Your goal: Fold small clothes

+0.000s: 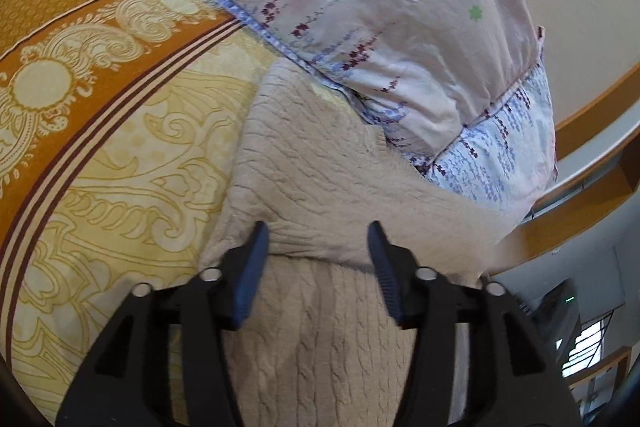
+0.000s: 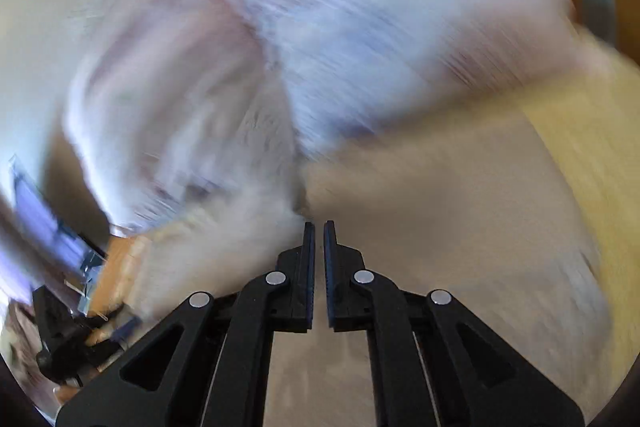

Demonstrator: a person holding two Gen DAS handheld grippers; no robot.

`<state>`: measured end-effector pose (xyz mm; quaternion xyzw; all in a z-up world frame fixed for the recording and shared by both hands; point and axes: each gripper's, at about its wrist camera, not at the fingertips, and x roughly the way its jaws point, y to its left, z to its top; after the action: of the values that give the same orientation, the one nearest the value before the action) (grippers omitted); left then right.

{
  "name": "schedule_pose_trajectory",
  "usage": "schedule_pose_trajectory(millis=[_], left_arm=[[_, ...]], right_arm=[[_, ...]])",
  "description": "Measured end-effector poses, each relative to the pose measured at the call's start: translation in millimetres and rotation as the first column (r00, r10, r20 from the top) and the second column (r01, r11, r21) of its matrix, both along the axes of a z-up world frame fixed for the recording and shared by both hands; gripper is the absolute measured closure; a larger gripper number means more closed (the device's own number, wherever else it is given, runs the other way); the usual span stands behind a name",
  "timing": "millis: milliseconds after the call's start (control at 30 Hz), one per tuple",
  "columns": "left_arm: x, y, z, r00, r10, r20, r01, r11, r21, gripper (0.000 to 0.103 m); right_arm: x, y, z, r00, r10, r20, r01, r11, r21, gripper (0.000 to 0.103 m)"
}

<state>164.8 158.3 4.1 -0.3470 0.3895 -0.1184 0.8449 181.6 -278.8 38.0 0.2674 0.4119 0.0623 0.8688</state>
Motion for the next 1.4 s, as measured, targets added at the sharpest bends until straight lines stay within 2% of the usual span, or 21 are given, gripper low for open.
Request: schedule_pose_trajectory(millis=[33, 67, 100, 167, 300, 467, 567, 600, 633, 667, 767, 867, 967, 1067, 1133, 1233, 1267, 1300, 1400], left_arm=[[0, -2, 1, 1.000, -0.006, 0.004, 0.006, 1.000, 0.010, 0.042], [0, -4, 2, 1.000, -0.011, 0.007, 0.011, 1.000, 0.015, 0.038], [0, -6, 3, 1.000, -0.017, 0.008, 0.017, 1.000, 0.018, 0.037], [0, -8, 3, 1.000, -0.019, 0.008, 0.019, 1.000, 0.022, 0.034], [0, -9, 3, 1.000, -0.025, 0.003, 0.025, 0.999, 0.024, 0.032], [0, -9, 2, 1.000, -0.026, 0.003, 0.026, 0.999, 0.024, 0.031], [1, -9, 2, 0.999, -0.032, 0.002, 0.032, 0.999, 0.028, 0.031], [1, -10, 2, 0.999, -0.033, 0.002, 0.033, 0.999, 0.029, 0.030], [1, -10, 2, 0.999, -0.034, 0.001, 0.034, 0.999, 0.029, 0.030], [1, -9, 2, 0.999, -0.035, 0.001, 0.034, 0.999, 0.029, 0.030], [0, -10, 4, 0.999, -0.036, -0.001, 0.036, 0.999, 0.030, 0.029], [-8, -10, 7, 0.999, -0.047, 0.020, 0.046, 0.998, 0.031, 0.029], [-14, -10, 11, 0.997, -0.069, 0.036, 0.068, 0.997, 0.038, 0.030], [-24, -9, 16, 0.995, -0.081, 0.052, 0.077, 0.995, 0.063, 0.031], [-33, -6, 18, 0.995, -0.080, 0.061, 0.076, 0.995, 0.071, 0.031], [-47, 2, 20, 0.994, -0.084, 0.071, 0.078, 0.993, 0.083, 0.031], [-52, 4, 20, 0.994, -0.087, 0.073, 0.080, 0.993, 0.088, 0.031], [-57, 7, 19, 0.993, -0.091, 0.072, 0.084, 0.992, 0.094, 0.031], [-70, 13, 13, 0.992, -0.110, 0.055, 0.105, 0.989, 0.101, 0.031]], right_arm=[[-3, -13, -7, 0.999, -0.018, -0.031, 0.019, 0.999, 0.032, 0.097], [-6, -25, -11, 0.998, -0.036, -0.050, 0.040, 0.996, 0.078, 0.091], [-8, -41, -13, 0.996, -0.066, -0.060, 0.074, 0.987, 0.145, 0.076], [-6, -60, -12, 0.993, -0.108, -0.056, 0.117, 0.971, 0.208, 0.061], [12, -62, -9, 0.995, -0.065, -0.071, 0.080, 0.967, 0.242, 0.061], [36, -46, -26, 0.990, -0.027, -0.140, 0.062, 0.965, 0.256, 0.065], [44, -34, -33, 0.989, -0.015, -0.146, 0.049, 0.971, 0.235, 0.077], [45, -31, -33, 0.991, -0.013, -0.135, 0.042, 0.976, 0.216, 0.092], [45, -29, -32, 0.992, -0.002, -0.123, 0.028, 0.977, 0.212, 0.095], [43, -28, -29, 0.994, -0.009, -0.107, 0.031, 0.978, 0.206, 0.095], [21, -31, -2, 0.998, -0.053, 0.015, 0.050, 0.986, 0.159, 0.095], [0, -35, 10, 0.995, -0.083, 0.061, 0.075, 0.990, 0.120, 0.096], [-6, -36, 0, 0.995, -0.098, 0.027, 0.097, 0.995, 0.039, 0.096], [5, -35, -18, 0.996, -0.078, -0.045, 0.078, 0.997, 0.011, 0.095], [4, -35, -17, 0.997, -0.065, -0.043, 0.065, 0.998, -0.007, 0.094], [-11, -45, -4, 0.999, -0.047, -0.003, 0.047, 0.999, 0.005, 0.072], [-21, -52, 1, 0.999, -0.047, 0.019, 0.047, 0.999, 0.003, 0.055], [-28, -58, 4, 0.998, -0.046, 0.031, 0.046, 0.999, 0.005, 0.045], [-54, -81, 5, 0.999, -0.031, 0.036, 0.031, 0.999, 0.019, 0.044]])
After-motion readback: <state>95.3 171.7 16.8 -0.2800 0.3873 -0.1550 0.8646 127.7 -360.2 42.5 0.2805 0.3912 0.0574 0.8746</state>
